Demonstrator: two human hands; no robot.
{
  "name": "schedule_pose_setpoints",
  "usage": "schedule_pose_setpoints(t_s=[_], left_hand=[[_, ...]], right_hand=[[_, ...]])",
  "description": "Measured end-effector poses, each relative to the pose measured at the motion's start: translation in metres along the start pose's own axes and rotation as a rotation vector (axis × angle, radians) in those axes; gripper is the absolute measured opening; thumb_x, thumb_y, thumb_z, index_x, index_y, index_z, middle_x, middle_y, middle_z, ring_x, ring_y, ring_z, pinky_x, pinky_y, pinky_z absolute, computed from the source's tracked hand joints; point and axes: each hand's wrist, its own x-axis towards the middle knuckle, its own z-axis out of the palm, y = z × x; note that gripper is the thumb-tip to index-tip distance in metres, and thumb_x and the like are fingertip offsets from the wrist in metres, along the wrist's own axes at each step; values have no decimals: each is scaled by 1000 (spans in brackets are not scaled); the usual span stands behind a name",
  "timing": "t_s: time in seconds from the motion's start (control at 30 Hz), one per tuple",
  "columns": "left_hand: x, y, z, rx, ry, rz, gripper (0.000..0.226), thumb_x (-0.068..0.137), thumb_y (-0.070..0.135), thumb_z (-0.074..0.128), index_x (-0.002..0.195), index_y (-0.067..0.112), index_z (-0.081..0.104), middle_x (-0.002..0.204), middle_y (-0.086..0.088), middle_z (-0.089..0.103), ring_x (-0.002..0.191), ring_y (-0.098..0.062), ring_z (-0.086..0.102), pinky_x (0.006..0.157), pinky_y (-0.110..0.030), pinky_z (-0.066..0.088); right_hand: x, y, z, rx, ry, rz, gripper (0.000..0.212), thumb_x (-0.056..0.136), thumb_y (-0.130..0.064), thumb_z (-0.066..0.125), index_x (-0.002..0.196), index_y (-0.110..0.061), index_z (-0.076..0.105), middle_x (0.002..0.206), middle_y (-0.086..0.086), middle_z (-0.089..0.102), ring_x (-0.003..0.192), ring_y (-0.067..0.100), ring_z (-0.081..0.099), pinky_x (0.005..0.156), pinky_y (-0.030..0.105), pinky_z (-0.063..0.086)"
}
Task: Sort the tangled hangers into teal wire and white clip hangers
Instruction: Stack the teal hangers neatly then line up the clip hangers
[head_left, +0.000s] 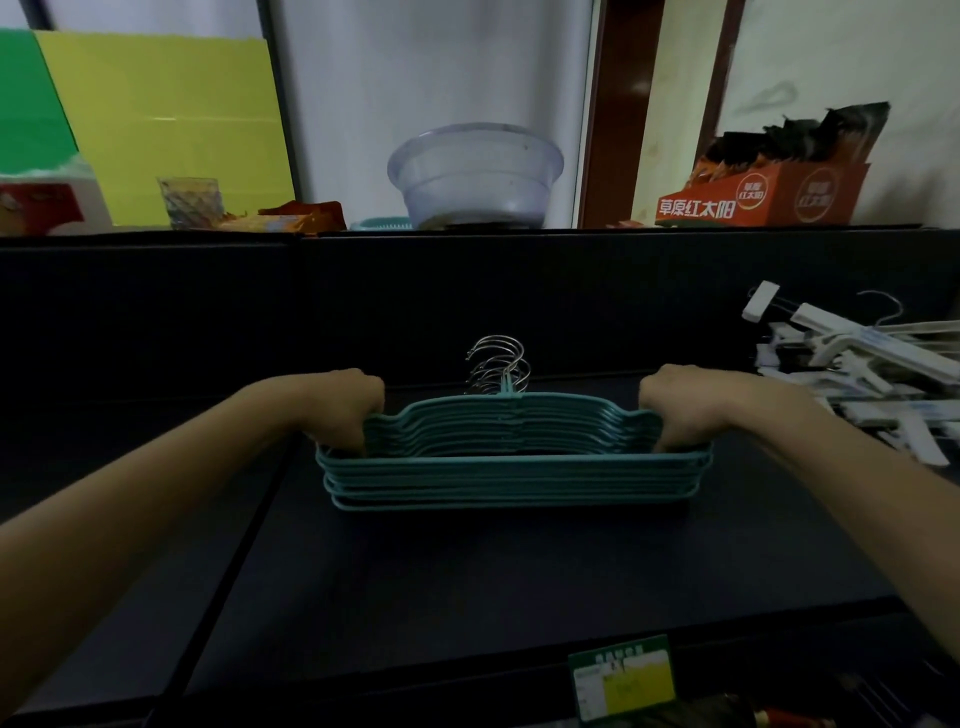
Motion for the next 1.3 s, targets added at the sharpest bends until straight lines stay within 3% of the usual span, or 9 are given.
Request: schedule_pose_setpoints(t_s=[0.07, 0.17, 0.23, 0.33, 0.4, 0.53, 0.93, 1.13, 1.3], left_hand=[[-11, -8, -1, -204, -42, -8, 14, 79, 32, 70, 74, 19, 65, 75, 4, 67, 69, -9, 63, 65, -23, 53], [-29, -24, 10, -718, -92, 4, 59, 57, 70, 69, 97, 27, 71, 97, 7, 73, 91, -8, 68, 79, -24, 54], [-37, -23, 27, -1215, 21, -39, 72, 56, 79, 58, 99, 23, 71, 104, 2, 72, 98, -14, 66, 82, -26, 50], [-34, -5, 54, -1828, 220, -95, 72, 88, 62, 25, 109, 5, 64, 110, -13, 68, 106, -28, 61, 88, -38, 45], [-30, 12, 63, -2005, 324, -115, 71, 93, 57, 20, 103, 2, 65, 103, -15, 69, 96, -28, 64, 80, -38, 47], [-28, 28, 66, -2039, 476, -135, 72, 92, 58, 23, 88, 4, 70, 86, -14, 73, 71, -24, 70, 71, -36, 49], [-26, 38, 62, -1987, 639, -251, 63, 97, 39, 31, 63, 8, 74, 68, -13, 72, 71, -29, 65, 67, -37, 50], [-37, 34, 68, -1951, 702, -189, 58, 96, 33, 21, 91, 0, 69, 88, -14, 73, 81, -27, 67, 69, -35, 48], [-38, 48, 69, -1899, 717, -288, 50, 96, 31, 26, 88, 7, 69, 80, -13, 70, 72, -26, 63, 64, -35, 49]], right_hand=[[-6, 11, 3, 193, 3, -26, 21, 83, -41, 65, 82, -20, 66, 81, -4, 66, 71, 8, 60, 62, 22, 48], [-25, 21, 17, 643, 18, -108, 56, 61, -72, 63, 98, -31, 70, 94, -13, 72, 85, 2, 67, 73, 17, 52], [-33, 17, 36, 1098, 36, -115, 72, 46, -85, 60, 99, -38, 69, 100, -16, 72, 94, 0, 66, 78, 16, 49], [-26, 0, 62, 1848, 201, 10, 63, 82, -68, 38, 111, -19, 66, 106, 4, 71, 102, 21, 64, 82, 33, 47], [-18, -10, 71, 2011, 345, 95, 63, 93, -58, 25, 112, -12, 63, 111, 9, 67, 104, 25, 61, 80, 37, 48], [-14, -18, 72, 2138, 457, 100, 67, 92, -62, 21, 106, -14, 66, 120, 5, 64, 107, 24, 61, 86, 39, 48], [-14, -23, 69, 2081, 481, 65, 72, 97, -53, 19, 91, -5, 71, 98, 18, 72, 96, 34, 65, 76, 40, 51], [-19, -20, 75, 2085, 532, 117, 68, 97, -52, 19, 88, -8, 70, 86, 11, 74, 88, 28, 66, 74, 39, 49], [-20, -28, 77, 2055, 553, 200, 58, 98, -48, 26, 84, -11, 68, 65, 3, 73, 79, 23, 65, 66, 36, 48]])
